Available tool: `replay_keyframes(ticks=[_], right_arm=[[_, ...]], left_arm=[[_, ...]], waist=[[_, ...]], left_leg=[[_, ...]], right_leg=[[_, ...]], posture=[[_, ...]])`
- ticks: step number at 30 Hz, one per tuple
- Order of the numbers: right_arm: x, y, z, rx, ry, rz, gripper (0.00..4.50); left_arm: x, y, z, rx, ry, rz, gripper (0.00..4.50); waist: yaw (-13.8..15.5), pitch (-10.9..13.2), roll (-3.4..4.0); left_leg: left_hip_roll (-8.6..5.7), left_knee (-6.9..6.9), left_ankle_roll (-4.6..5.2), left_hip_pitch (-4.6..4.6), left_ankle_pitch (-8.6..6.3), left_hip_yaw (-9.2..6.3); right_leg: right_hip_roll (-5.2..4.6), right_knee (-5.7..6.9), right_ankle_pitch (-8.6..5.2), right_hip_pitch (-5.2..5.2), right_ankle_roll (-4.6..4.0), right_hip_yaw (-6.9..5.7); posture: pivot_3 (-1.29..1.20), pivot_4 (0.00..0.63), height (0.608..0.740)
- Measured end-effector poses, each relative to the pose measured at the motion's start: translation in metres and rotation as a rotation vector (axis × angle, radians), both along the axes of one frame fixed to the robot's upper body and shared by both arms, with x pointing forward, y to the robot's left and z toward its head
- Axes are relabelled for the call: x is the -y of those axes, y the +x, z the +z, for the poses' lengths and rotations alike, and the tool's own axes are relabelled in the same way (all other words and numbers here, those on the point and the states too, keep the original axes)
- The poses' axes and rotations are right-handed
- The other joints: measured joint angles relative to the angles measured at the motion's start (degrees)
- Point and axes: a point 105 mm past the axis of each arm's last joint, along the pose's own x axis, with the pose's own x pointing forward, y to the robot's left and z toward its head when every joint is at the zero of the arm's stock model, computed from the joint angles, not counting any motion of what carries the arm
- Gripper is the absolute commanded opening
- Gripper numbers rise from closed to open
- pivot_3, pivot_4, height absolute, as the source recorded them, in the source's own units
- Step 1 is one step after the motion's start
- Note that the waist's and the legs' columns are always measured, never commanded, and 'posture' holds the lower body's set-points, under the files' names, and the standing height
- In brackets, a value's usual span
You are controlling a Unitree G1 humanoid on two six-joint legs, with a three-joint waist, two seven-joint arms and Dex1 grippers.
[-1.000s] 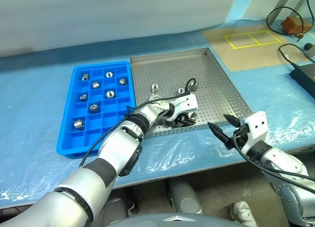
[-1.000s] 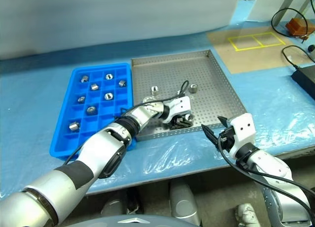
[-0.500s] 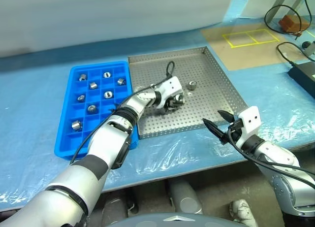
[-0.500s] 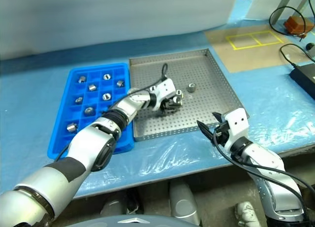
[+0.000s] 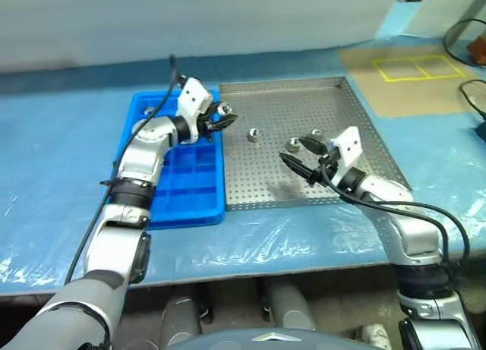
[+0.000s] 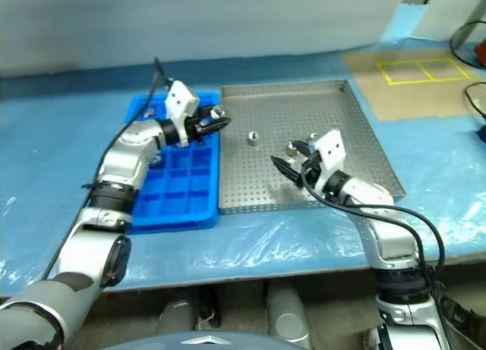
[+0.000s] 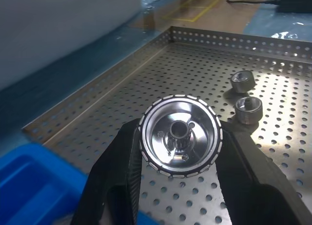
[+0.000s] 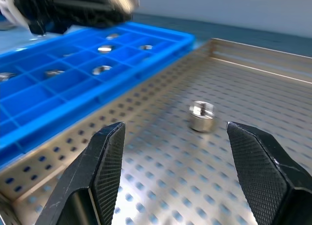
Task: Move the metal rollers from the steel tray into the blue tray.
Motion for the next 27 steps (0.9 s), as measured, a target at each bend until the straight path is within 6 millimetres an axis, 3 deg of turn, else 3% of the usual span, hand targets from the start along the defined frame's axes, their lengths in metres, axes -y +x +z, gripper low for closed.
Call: replay_keyframes(ticks=[2,4,10,13,16,27], right_arm=[[-0.012,0.005,0.0,-0.003,0.004,0.053,3.38],[-0.018,0.009,0.004,0.007,0.008,0.085,3.38],[-0.049,0.012,0.006,0.008,0.018,0.221,3.38],[-0.075,0.007,0.008,0.009,0.027,0.33,3.38],[-0.081,0.001,0.0,-0.014,0.005,0.383,3.38],[-0.068,-0.003,-0.018,-0.059,-0.021,0.334,3.38]], left_arm=[[-0.016,-0.01,0.008,0.021,-0.001,0.019,1.78],[-0.032,-0.012,0.004,-0.01,0.0,0.06,1.78],[-0.069,-0.029,-0.034,-0.186,0.061,0.106,1.78],[-0.075,-0.039,-0.046,-0.243,0.107,0.066,1.78],[-0.077,-0.042,-0.051,-0.266,0.123,0.05,1.78],[-0.068,-0.051,-0.085,-0.355,0.235,-0.067,1.78]], waist=[[2.6,0.0,0.02],[4.5,0.0,0.08],[8.6,0.0,0.05],[9.4,0.0,0.05],[10.0,0.0,0.04],[9.2,0.0,0.02]], left_leg=[[0.06,0.0,-0.13,0.09,0.09,0.03],[0.05,-0.12,-0.37,0.26,0.19,0.14],[0.03,-0.76,-0.81,0.67,0.51,0.37],[0.06,-0.98,-0.98,0.75,0.62,0.36],[0.05,-1.07,-1.03,0.77,0.65,0.36],[0.11,-1.2,-1.18,0.85,0.75,0.37]], right_leg=[[0.01,0.12,0.0,0.0,0.0,0.03],[0.02,0.16,0.0,0.03,0.0,0.14],[0.03,0.16,0.0,0.02,0.0,0.33],[0.11,0.17,0.0,-0.02,0.0,0.33],[0.11,0.15,0.0,-0.02,0.01,0.33],[0.21,0.18,0.0,-0.09,0.01,0.4]], posture=[[-0.13,0.15,0.74],[-0.1,0.15,0.74],[-0.05,0.15,0.74],[-0.04,0.15,0.74],[-0.05,0.15,0.74],[-0.1,0.15,0.74]])
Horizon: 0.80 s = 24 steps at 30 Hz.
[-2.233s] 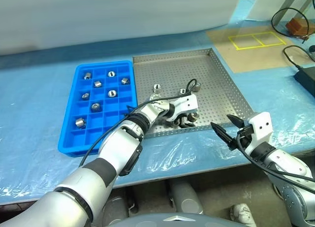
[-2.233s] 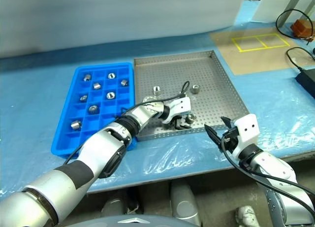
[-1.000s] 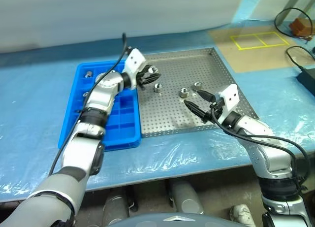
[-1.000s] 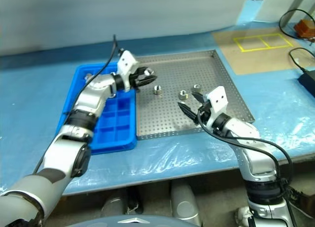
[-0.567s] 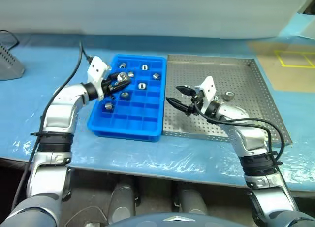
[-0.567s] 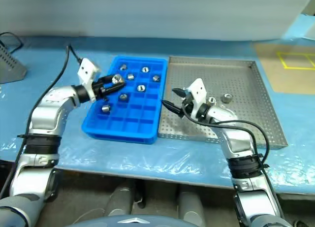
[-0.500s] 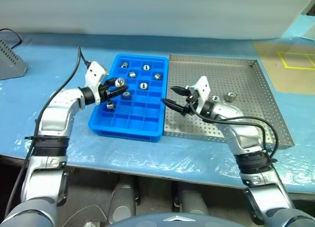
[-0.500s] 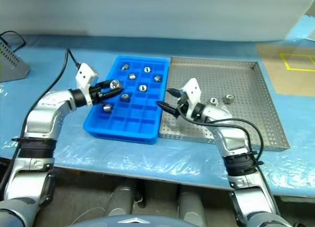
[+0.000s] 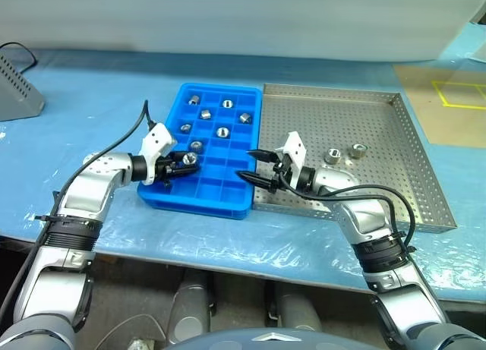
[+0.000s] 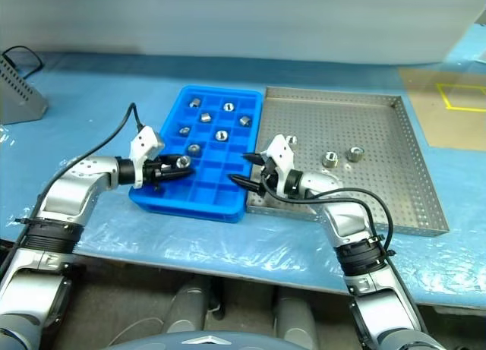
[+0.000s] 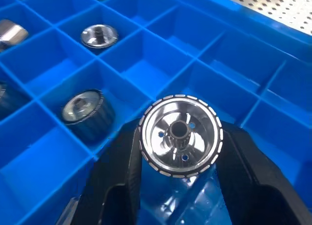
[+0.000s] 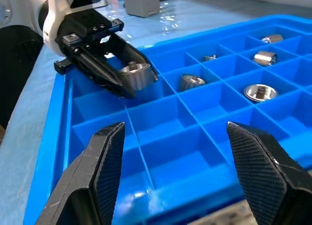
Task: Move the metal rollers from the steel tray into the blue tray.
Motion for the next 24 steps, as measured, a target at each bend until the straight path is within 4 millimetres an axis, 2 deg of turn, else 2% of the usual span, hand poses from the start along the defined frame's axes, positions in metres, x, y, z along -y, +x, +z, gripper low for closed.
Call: replay_keyframes(ticks=[4,13,15,16,19,24], right_arm=[[0.006,0.0,-0.003,-0.001,-0.01,-0.031,3.38],[0.008,0.001,-0.005,0.001,-0.018,-0.049,3.38],[0.008,0.002,-0.005,0.002,-0.02,-0.052,3.38],[0.008,0.002,-0.005,0.003,-0.02,-0.053,3.38],[0.007,0.002,-0.004,0.006,-0.017,-0.055,3.38],[0.004,0.002,-0.004,0.006,-0.01,-0.051,3.38]], left_arm=[[-0.011,0.008,-0.007,0.001,0.023,0.05,1.78],[-0.01,0.011,-0.008,0.023,0.039,0.052,1.78],[-0.009,0.012,-0.008,0.028,0.038,0.054,2.5],[-0.008,0.012,-0.008,0.029,0.033,0.054,2.68],[-0.005,0.012,-0.009,0.026,0.021,0.047,3.58],[-0.003,0.014,-0.008,0.031,0.021,0.054,3.58]], waist=[[-0.2,0.0,-0.03],[-0.2,0.0,-0.03],[-0.2,0.0,-0.03],[-0.2,0.0,-0.03],[0.2,0.0,-0.02],[0.1,0.0,-0.03]], left_leg=[[0.07,-0.06,-0.13,0.12,0.08,0.0],[0.13,-0.07,-0.2,0.17,0.13,0.0],[0.13,-0.07,-0.2,0.17,0.13,0.0],[0.13,-0.06,-0.2,0.18,0.13,0.0],[0.13,-0.07,-0.28,0.28,0.18,0.01],[0.15,-0.07,-0.47,0.37,0.3,0.01]], right_leg=[[0.07,0.07,0.0,0.01,0.0,0.03],[0.13,0.14,0.0,0.01,0.0,0.04],[0.13,0.16,0.0,0.01,0.0,0.04],[0.13,0.17,0.0,0.01,0.0,0.04],[0.12,0.26,0.0,0.09,0.0,0.04],[0.11,0.34,0.0,0.13,0.0,0.05]], posture=[[-0.12,0.15,0.74],[-0.12,0.15,0.74],[-0.12,0.15,0.74],[-0.12,0.15,0.74],[-0.12,0.15,0.74],[-0.11,0.15,0.74]])
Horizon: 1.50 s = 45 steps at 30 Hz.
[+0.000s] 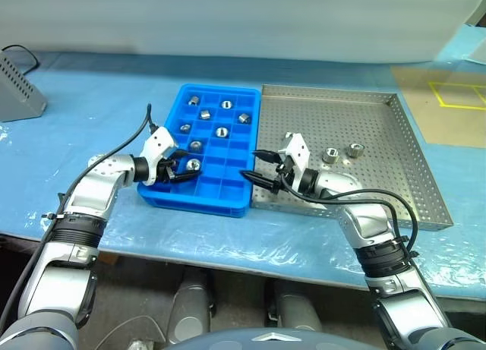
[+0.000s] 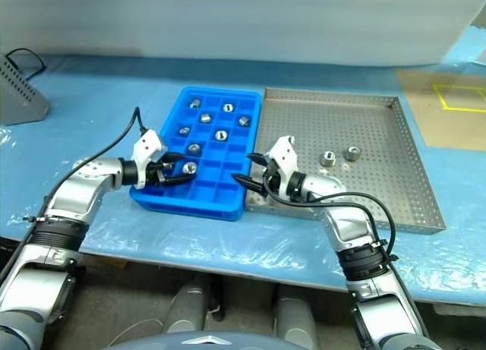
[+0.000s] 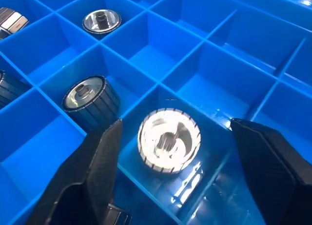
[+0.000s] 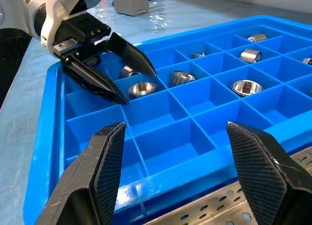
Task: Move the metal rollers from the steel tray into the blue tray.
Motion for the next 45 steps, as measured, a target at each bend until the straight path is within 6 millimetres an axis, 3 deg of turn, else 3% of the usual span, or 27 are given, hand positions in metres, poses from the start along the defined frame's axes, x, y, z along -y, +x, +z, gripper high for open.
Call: replay_keyframes(ticks=[3,7,12,14,17,20,25,33,38,41,45], right_arm=[[0.0,0.0,0.0,0.001,-0.001,0.0,3.38],[-0.001,0.0,0.0,0.003,-0.003,-0.001,3.38],[-0.001,0.0,0.0,0.006,-0.001,-0.001,3.38],[-0.002,0.001,0.0,0.006,0.006,0.0,3.38],[-0.005,0.001,-0.001,0.004,0.016,0.005,3.38],[-0.007,0.001,0.0,0.007,0.021,0.017,3.38],[-0.009,0.002,0.0,0.008,0.02,0.027,3.38],[-0.008,0.003,0.0,0.015,0.013,0.019,3.38],[0.004,0.01,0.007,0.045,0.014,-0.032,3.38],[0.025,0.027,0.032,0.137,-0.008,-0.089,3.38],[0.058,0.077,0.079,0.268,0.074,-0.362,3.38]], left_arm=[[0.001,0.008,0.014,0.046,-0.02,0.028,3.58],[-0.012,0.021,0.051,0.151,-0.065,0.097,3.58],[-0.058,0.028,0.102,0.282,-0.096,0.247,3.58],[-0.075,0.026,0.111,0.302,-0.088,0.292,3.58],[-0.08,0.022,0.102,0.28,-0.073,0.3,3.58],[-0.074,0.017,0.086,0.224,-0.075,0.276,3.58],[-0.048,0.002,0.08,0.195,-0.05,0.154,3.58],[-0.038,-0.005,0.067,0.133,0.074,0.021,3.58],[-0.024,0.007,0.084,0.173,0.004,0.02,3.58],[-0.012,0.014,0.094,0.198,-0.104,0.046,3.58],[0.004,0.027,0.094,0.202,-0.247,0.141,3.58]], waist=[[0.0,0.0,-0.02],[-0.2,0.0,-0.02],[-0.5,0.0,-0.04],[-0.4,0.0,-0.04],[-0.1,0.0,-0.04],[0.1,0.0,-0.08],[0.3,0.0,-0.14],[0.0,0.0,-0.14],[0.1,0.0,-0.13],[-0.1,0.0,-0.14],[-0.6,0.0,-0.14]], left_leg=[[0.02,0.0,-0.03,0.0,0.02,0.0],[0.11,-0.02,-0.03,-0.05,0.02,0.0],[0.55,-0.06,-0.12,-0.24,0.06,0.0],[0.57,-0.24,-0.24,-0.17,0.13,0.0],[0.57,-0.3,-0.31,-0.12,0.17,0.0],[0.57,-0.28,-0.33,-0.12,0.18,0.0],[0.57,-0.29,-0.38,-0.05,0.22,0.0],[0.6,-0.34,-0.46,0.03,0.26,0.0],[0.55,-0.29,-0.47,0.03,0.27,0.01],[0.55,-0.15,-0.46,0.04,0.27,0.03],[0.61,-0.14,-0.58,0.1,0.35,0.05]], right_leg=[[0.01,0.09,0.0,-0.04,0.0,0.0],[0.12,0.12,0.0,-0.16,0.0,0.0],[0.58,0.07,-0.05,-0.43,-0.09,0.02],[0.61,0.07,-0.1,-0.44,-0.17,0.0],[0.6,0.07,-0.11,-0.41,-0.19,-0.01],[0.6,0.09,-0.11,-0.39,-0.19,-0.01],[0.6,0.15,-0.11,-0.35,-0.19,0.0],[0.64,0.19,-0.1,-0.34,-0.19,0.01],[0.62,0.25,-0.1,-0.29,-0.19,0.02],[0.61,0.31,-0.1,-0.26,-0.2,0.07],[0.65,0.5,-0.09,-0.34,-0.21,0.08]], posture=[[-0.11,0.15,0.74],[-0.11,0.15,0.74],[-0.08,0.15,0.74],[-0.07,0.15,0.74],[-0.07,0.15,0.74],[-0.06,0.15,0.74],[-0.07,0.15,0.74],[-0.1,0.15,0.74],[-0.13,0.15,0.74],[-0.13,0.15,0.74],[-0.1,0.15,0.74]])
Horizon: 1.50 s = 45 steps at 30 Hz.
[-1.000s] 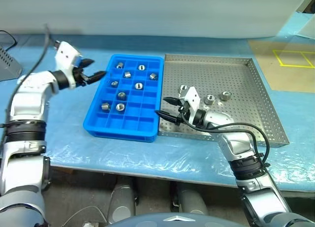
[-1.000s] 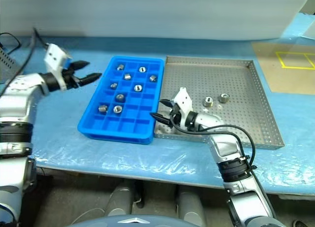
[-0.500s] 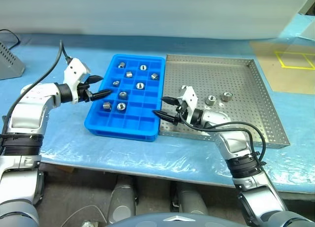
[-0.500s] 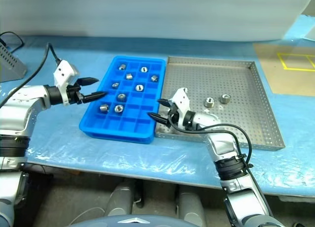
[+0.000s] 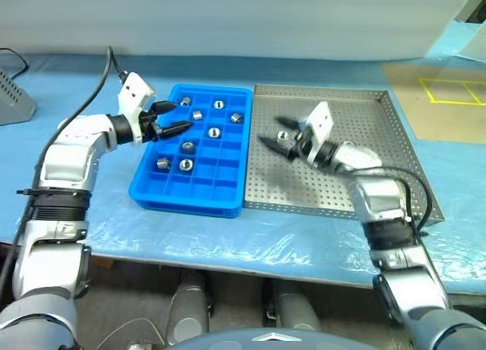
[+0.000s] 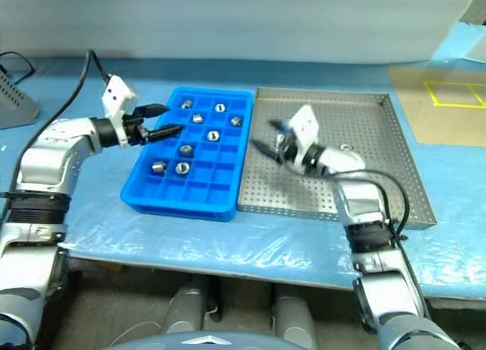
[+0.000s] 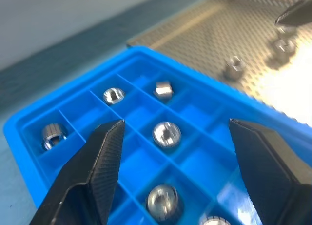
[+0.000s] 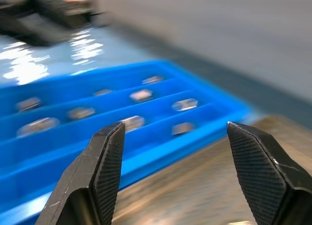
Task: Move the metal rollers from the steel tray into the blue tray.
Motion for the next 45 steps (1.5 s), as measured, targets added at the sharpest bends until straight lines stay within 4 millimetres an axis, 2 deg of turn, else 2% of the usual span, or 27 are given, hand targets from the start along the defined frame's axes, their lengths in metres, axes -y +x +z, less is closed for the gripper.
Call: replay_keyframes(ticks=[2,3,4,6,8,10,14,17,25,33,37,42,44,45], right_arm=[[0.009,0.013,0.013,0.032,0.047,-0.073,3.38],[0.008,0.017,0.01,0.025,0.06,-0.084,3.38],[0.007,0.022,-0.002,-0.006,0.066,-0.099,3.38],[0.002,0.032,-0.037,-0.114,0.063,-0.129,3.38],[0.0,0.037,-0.066,-0.211,0.069,-0.159,3.38],[0.0,0.041,-0.079,-0.264,0.081,-0.178,3.38],[0.008,0.054,-0.073,-0.25,0.076,-0.258,3.38],[0.01,0.056,-0.071,-0.235,0.079,-0.272,3.38],[0.011,0.046,-0.101,-0.296,0.062,-0.254,3.38],[0.014,0.039,-0.116,-0.317,0.035,-0.262,3.38],[0.015,0.039,-0.118,-0.318,0.025,-0.278,3.38],[0.012,0.04,-0.119,-0.315,0.01,-0.292,1.94],[0.012,0.04,-0.119,-0.311,0.001,-0.295,1.94],[0.011,0.04,-0.119,-0.312,0.005,-0.292,1.74]], left_arm=[[0.008,0.002,-0.004,-0.013,-0.044,0.019,3.58],[0.011,0.0,-0.005,-0.016,-0.066,0.025,3.58],[0.015,-0.002,-0.007,-0.021,-0.089,0.023,3.58],[0.023,-0.008,-0.011,-0.042,-0.133,0.014,3.58],[0.03,-0.015,-0.014,-0.062,-0.154,-0.006,3.58],[0.033,-0.022,-0.018,-0.084,-0.162,-0.021,3.58],[0.045,-0.036,-0.022,-0.112,-0.157,-0.081,3.58],[0.044,-0.037,-0.025,-0.126,-0.15,-0.074,3.58],[0.043,-0.037,-0.027,-0.133,-0.151,-0.072,3.58],[0.049,-0.039,-0.033,-0.148,-0.135,-0.092,3.58],[0.05,-0.039,-0.034,-0.148,-0.132,-0.095,3.58],[0.05,-0.038,-0.033,-0.146,-0.132,-0.095,3.61],[0.05,-0.039,-0.033,-0.146,-0.132,-0.095,3.61],[0.05,-0.038,-0.033,-0.146,-0.131,-0.095,3.61]], waist=[[0.1,0.0,-0.04],[0.0,0.0,-0.08],[0.0,-0.1,-0.11],[0.1,-0.1,-0.1],[0.3,-0.1,-0.09],[0.4,-0.1,-0.08],[0.4,0.0,-0.08],[0.5,0.0,-0.08],[0.5,0.0,-0.08],[0.4,0.0,-0.08],[0.3,0.0,-0.08],[0.3,0.0,-0.08],[0.4,0.0,-0.08],[0.4,0.0,-0.08]], left_leg=[[0.07,-0.07,-0.01,0.01,0.01,-0.01],[0.07,-0.09,-0.01,0.02,0.01,-0.01],[0.07,-0.1,-0.01,0.0,0.01,-0.01],[0.05,-0.07,0.02,-0.18,0.0,-0.01],[0.05,0.02,0.27,-0.64,0.06,-0.01],[0.08,0.27,0.4,-1.06,-0.01,-0.03],[0.11,0.61,0.6,-1.23,-0.12,-0.05],[0.12,0.61,0.42,-1.05,-0.21,-0.05],[0.12,0.61,0.36,-0.91,-0.17,-0.05],[0.12,0.62,0.26,-0.74,-0.11,-0.03],[0.12,0.61,0.25,-0.7,-0.11,-0.02],[0.12,0.6,0.25,-0.69,-0.11,-0.02],[0.12,0.6,0.25,-0.69,-0.11,-0.02],[0.12,0.6,0.25,-0.69,-0.11,-0.02]], right_leg=[[0.09,-0.06,-0.03,0.01,-0.05,-0.02],[0.09,-0.06,-0.08,0.01,-0.13,-0.02],[0.09,-0.08,-0.11,0.02,-0.18,-0.04],[0.08,-0.07,-0.11,-0.14,-0.19,-0.06],[0.07,-0.02,-0.11,-0.57,-0.2,-0.09],[0.07,0.12,-0.1,-0.86,-0.2,-0.13],[0.02,0.21,-0.08,-0.89,-0.22,-0.18],[0.02,0.26,-0.07,-0.75,-0.23,-0.17],[0.02,0.48,-0.07,-0.75,-0.23,-0.13],[0.02,0.67,-0.08,-0.74,-0.23,-0.06],[0.03,0.68,-0.08,-0.74,-0.23,-0.04],[0.03,0.67,-0.08,-0.74,-0.23,-0.04],[0.03,0.67,-0.08,-0.73,-0.23,-0.03],[0.03,0.67,-0.08,-0.74,-0.23,-0.03]], posture=[[-0.09,0.15,0.74],[-0.09,0.15,0.74],[-0.08,0.15,0.74],[-0.07,0.15,0.74],[-0.06,0.15,0.74],[-0.05,0.15,0.74],[-0.04,0.15,0.74],[-0.04,0.15,0.74],[-0.05,0.15,0.74],[-0.06,0.15,0.74],[-0.06,0.15,0.74],[-0.06,0.15,0.74],[-0.06,0.15,0.74],[-0.06,0.15,0.74]])
